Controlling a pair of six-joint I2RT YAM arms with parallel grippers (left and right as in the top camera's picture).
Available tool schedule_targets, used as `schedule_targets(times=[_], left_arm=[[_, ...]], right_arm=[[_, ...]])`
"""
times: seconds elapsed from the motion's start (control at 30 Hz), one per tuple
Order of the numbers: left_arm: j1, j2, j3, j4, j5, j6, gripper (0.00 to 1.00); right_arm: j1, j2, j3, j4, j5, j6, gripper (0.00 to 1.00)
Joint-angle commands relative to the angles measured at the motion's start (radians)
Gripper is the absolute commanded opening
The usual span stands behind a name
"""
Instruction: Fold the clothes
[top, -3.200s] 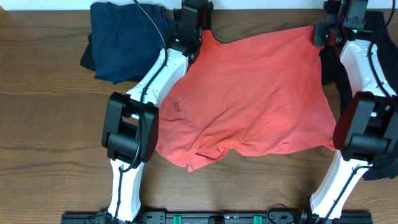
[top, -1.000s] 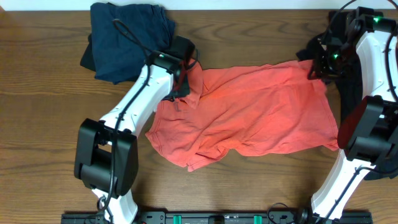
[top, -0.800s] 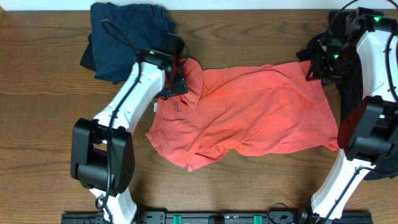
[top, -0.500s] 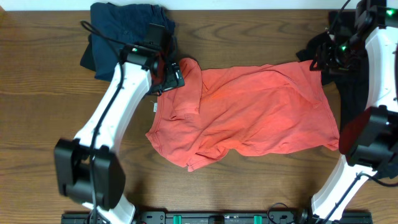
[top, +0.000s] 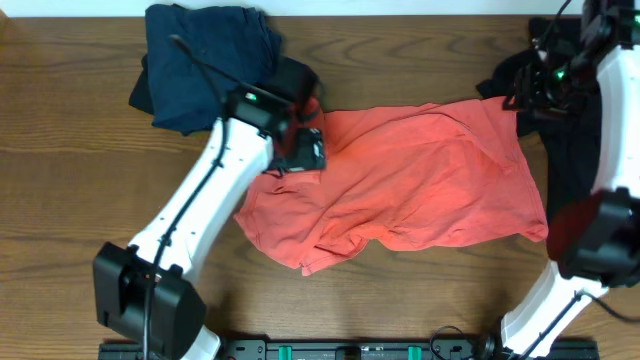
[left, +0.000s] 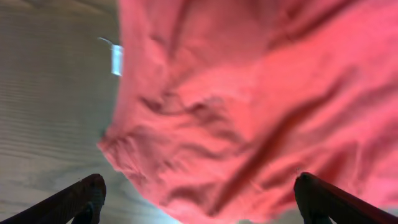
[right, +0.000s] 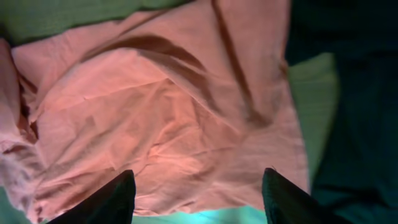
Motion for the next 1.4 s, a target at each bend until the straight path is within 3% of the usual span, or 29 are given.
schedule_targets(times=[0.0, 0.1, 0.3, 0.4, 0.7, 0.87, 1.03, 1.17, 1.37], left_arm=[[-0.004, -0.102, -0.003, -0.014, 0.003, -0.052, 0.98], [-0.031, -0.132, -0.012, -0.019, 0.053, -0.119, 0.98], [-0.126, -0.12, -0.134, 0.006, -0.05, -0.2, 0.98], [-0.159, -0.12, -0.228, 0.009, -0.05, -0.299, 0.98], [-0.354, -0.121, -0.438, 0.069, -0.045, -0.351, 0.99], [-0.475, -0.121, -0.549, 0.146, -0.05, -0.359, 0.9], [-0.486, -0.121, -0.626, 0.209, -0.049, -0.439, 0.89], [-0.479, -0.121, -0.664, 0.23, -0.048, -0.486, 0.8], [-0.48, -0.121, -0.742, 0.3, -0.019, -0.484, 0.48]], right_arm=[[0.013, -0.179, 0.017, -0.021, 0.106, 0.063, 0.66], [0.013, -0.272, 0.012, -0.071, 0.15, 0.089, 0.69], [0.014, -0.407, -0.112, -0.089, 0.151, 0.089, 0.73], [0.014, -0.453, -0.266, 0.01, 0.129, 0.093, 0.73], [0.019, -0.478, -0.704, 0.388, -0.112, 0.095, 0.69], [0.024, -0.478, -0.795, 0.45, -0.129, 0.087, 0.64], [0.024, -0.478, -0.798, 0.457, -0.13, 0.076, 0.59], [0.024, -0.478, -0.798, 0.462, -0.13, 0.076, 0.55], [0.024, -0.478, -0.798, 0.468, -0.131, 0.077, 0.5]])
